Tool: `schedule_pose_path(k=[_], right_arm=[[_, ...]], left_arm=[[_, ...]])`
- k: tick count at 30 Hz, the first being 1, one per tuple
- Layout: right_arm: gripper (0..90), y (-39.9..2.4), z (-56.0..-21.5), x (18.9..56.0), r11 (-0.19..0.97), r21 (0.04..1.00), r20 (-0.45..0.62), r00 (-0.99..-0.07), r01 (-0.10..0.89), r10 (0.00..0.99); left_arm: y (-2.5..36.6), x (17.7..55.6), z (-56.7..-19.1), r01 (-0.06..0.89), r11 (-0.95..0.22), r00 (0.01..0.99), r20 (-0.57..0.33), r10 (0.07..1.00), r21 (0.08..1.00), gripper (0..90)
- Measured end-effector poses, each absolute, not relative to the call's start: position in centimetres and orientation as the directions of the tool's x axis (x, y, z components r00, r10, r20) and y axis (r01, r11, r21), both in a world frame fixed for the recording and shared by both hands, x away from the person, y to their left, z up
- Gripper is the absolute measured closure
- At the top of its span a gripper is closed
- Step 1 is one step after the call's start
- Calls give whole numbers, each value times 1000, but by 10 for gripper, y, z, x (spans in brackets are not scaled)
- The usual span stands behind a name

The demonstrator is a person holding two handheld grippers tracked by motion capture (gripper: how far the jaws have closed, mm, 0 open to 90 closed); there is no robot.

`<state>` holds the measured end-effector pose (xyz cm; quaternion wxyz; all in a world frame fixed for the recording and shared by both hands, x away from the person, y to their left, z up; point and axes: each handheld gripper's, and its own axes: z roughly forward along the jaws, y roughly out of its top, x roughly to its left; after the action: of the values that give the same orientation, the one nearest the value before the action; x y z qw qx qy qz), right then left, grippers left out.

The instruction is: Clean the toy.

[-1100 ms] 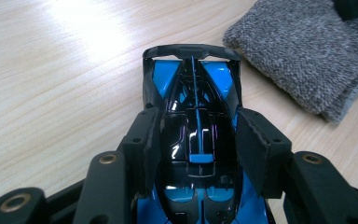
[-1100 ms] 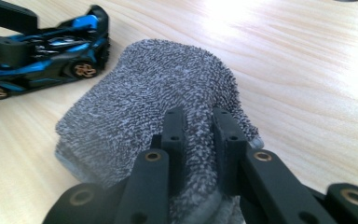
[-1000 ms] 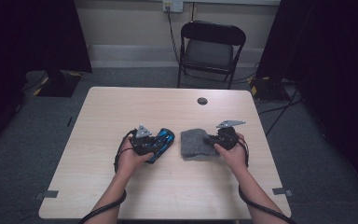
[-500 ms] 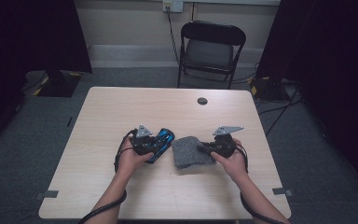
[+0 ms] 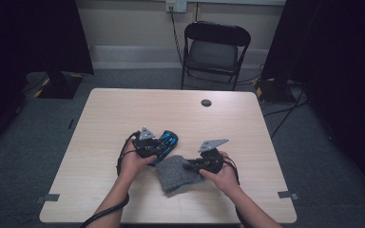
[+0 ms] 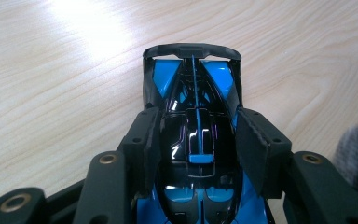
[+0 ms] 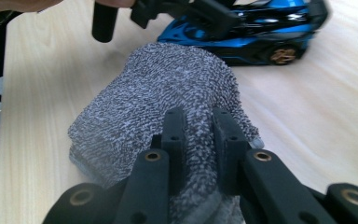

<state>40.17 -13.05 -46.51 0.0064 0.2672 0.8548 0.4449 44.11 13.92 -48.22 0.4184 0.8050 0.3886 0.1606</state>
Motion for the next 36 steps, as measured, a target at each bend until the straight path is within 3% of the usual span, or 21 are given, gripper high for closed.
schedule_pose_path(k=[8, 14, 36], right_arm=[[772, -108, -470, 399, 480, 756, 237, -870, 444, 432], [772, -100, -481, 406, 495, 738, 218, -856, 458, 468], [771, -117, -482, 427, 488, 729, 172, -818, 480, 549]], left_arm=[[139, 441, -482, 492, -347, 646, -68, 760, 798, 507], [140, 441, -483, 488, -345, 648, -67, 759, 802, 507], [140, 440, -483, 484, -346, 649, -65, 758, 804, 507]])
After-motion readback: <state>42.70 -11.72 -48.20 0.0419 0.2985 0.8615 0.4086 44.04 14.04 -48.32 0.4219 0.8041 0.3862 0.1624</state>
